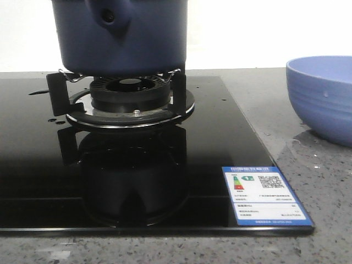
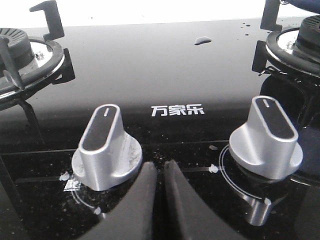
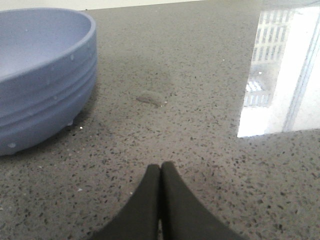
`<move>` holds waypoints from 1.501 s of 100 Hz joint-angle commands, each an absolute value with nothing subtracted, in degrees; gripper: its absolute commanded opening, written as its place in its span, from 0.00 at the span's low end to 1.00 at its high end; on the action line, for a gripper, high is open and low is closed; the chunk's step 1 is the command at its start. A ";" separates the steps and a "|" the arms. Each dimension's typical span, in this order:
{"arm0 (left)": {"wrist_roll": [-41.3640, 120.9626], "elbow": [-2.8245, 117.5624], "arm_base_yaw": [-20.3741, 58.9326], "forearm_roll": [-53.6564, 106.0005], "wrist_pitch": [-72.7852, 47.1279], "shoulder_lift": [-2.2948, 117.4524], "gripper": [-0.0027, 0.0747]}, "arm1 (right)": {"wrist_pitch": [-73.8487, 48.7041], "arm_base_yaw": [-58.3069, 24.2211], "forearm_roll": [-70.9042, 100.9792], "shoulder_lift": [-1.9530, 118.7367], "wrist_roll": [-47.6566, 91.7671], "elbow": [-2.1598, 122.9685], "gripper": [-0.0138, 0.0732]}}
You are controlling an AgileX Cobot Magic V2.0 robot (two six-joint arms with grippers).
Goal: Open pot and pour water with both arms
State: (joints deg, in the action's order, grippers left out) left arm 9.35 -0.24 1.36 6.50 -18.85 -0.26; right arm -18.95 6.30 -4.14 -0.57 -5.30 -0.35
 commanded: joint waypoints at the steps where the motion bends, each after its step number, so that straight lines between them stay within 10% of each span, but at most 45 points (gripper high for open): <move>1: 8.98 -1.89 1.15 6.65 -16.26 -1.72 0.01 | -17.06 6.64 -5.07 -1.50 -5.07 -1.90 0.09; 19: 8.88 -1.89 1.15 7.54 -9.47 -1.72 0.01 | -5.61 6.64 -4.94 -1.50 -5.07 -1.90 0.09; 57: 8.88 -1.89 1.15 60.15 3.77 -1.72 0.01 | 9.66 6.64 39.68 -1.50 -5.07 -1.80 0.09; 120: 22.27 16.38 1.15 57.81 -26.45 12.45 0.01 | -30.93 6.64 37.72 11.45 -3.95 19.65 0.09; 150: 34.25 26.80 13.25 65.46 -38.54 23.79 0.01 | -60.81 6.64 43.42 29.97 8.84 34.13 0.09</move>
State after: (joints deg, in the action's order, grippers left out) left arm 27.28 22.76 9.63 58.59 -35.00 19.74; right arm -55.79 6.30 37.53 25.51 1.87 29.64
